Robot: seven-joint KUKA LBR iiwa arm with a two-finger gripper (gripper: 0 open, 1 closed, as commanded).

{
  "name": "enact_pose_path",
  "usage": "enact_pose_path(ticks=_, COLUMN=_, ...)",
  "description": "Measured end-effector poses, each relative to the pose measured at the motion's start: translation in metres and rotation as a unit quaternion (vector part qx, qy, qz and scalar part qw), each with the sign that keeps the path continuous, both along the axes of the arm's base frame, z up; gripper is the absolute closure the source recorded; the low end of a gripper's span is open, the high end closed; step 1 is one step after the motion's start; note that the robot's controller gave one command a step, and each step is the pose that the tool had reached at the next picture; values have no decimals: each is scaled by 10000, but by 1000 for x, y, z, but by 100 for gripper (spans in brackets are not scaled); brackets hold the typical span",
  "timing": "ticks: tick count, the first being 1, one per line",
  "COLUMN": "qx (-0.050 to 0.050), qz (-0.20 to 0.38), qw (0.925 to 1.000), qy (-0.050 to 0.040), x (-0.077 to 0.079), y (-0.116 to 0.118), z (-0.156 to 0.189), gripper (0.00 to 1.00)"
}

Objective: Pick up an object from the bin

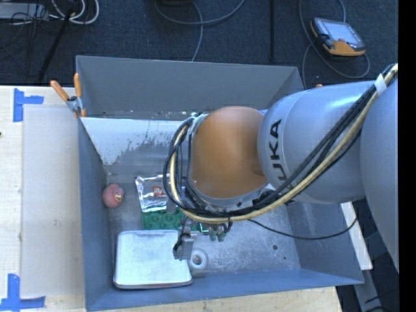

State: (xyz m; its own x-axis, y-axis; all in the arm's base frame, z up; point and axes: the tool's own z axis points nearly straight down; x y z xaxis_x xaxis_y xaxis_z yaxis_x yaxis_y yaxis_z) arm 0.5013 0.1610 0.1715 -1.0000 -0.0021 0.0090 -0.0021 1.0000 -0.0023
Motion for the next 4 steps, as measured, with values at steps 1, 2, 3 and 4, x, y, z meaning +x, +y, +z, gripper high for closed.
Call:
enact_pose_path(ticks=1, qx=3, qz=-219, qw=9998, qy=-20, x=61, y=-24, z=-91, gripper=0)
enact_pose_path(ticks=2, qx=-3, qz=-564, qw=9984, qy=-49, x=69, y=-12, z=-99, gripper=0)
enact_pose_path(ticks=3, qx=-5, qz=-832, qw=9965, qy=-62, x=71, y=-10, z=-99, gripper=0)
enact_pose_path(ticks=4, qx=17, qz=-851, qw=9963, qy=-87, x=71, y=-8, z=-99, gripper=100)
